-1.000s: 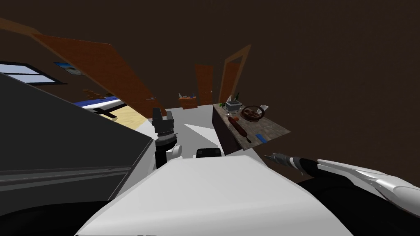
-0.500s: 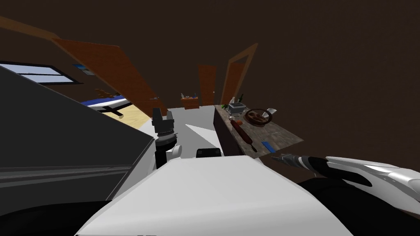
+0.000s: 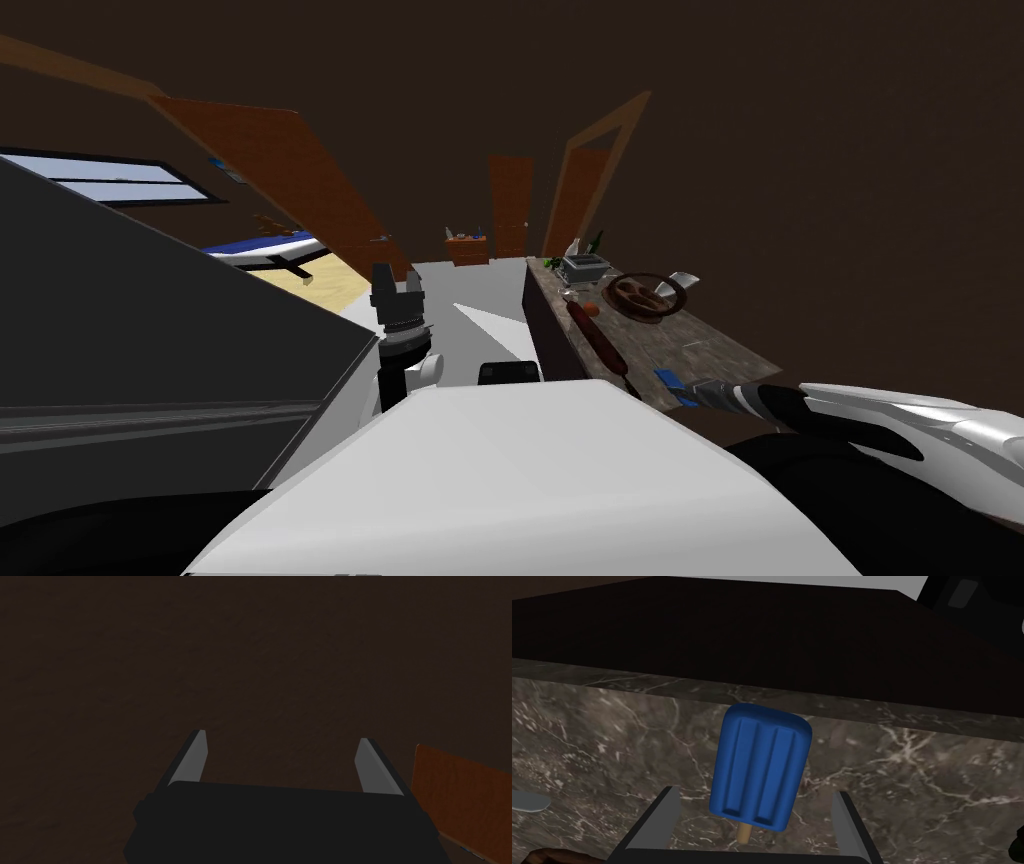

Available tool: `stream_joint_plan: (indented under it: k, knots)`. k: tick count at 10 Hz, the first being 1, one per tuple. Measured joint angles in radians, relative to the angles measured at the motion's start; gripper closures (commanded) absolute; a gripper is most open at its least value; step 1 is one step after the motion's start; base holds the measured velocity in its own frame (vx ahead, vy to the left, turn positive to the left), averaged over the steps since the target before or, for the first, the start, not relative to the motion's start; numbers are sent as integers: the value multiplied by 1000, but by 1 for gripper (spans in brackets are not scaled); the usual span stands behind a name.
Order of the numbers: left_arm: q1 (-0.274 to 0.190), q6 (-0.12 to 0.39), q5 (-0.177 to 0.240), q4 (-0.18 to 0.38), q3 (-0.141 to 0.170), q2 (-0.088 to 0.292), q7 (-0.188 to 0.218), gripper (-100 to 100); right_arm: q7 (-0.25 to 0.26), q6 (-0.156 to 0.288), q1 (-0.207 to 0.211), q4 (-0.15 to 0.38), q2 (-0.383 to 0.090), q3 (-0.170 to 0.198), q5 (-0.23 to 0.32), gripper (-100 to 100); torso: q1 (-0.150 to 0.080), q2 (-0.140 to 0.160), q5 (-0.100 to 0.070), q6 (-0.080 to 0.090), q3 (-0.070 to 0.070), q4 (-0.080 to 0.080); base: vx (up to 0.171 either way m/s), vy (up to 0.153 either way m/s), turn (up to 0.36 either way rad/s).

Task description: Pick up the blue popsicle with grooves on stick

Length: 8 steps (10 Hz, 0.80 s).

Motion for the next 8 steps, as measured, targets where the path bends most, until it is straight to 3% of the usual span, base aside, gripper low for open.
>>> stream_joint_plan:
  k: [1, 3, 4, 7, 8]
  knots:
    - [0, 0, 0, 0, 0, 0, 0, 0, -10, -3, -26, 19, 20, 24, 10, -100, 1, 4, 0, -1, 2, 1, -42, -1, 122]
    - [0, 0, 0, 0, 0, 0, 0, 0, 26, -8, 9, 37, 38, 19, -49, -100, 2, 8, 1, 0, 5, 2, -68, 10, 201]
    - [0, 0, 0, 0, 0, 0, 0, 0, 25, -13, -19, 61, 58, 46, -43, -100, 2, 9, 1, 0, 5, 2, -77, 17, 333]
    - [0, 0, 0, 0, 0, 0, 0, 0, 34, -23, -49, 120, 116, 98, -72, -100, 2, 9, 1, 1, 6, 2, -62, 13, 183]
    - [0, 0, 0, 0, 0, 0, 0, 0, 46, -30, -41, 137, 131, 101, -90, -100, 2, 9, -1, 1, 5, 2, -21, 6, 32]
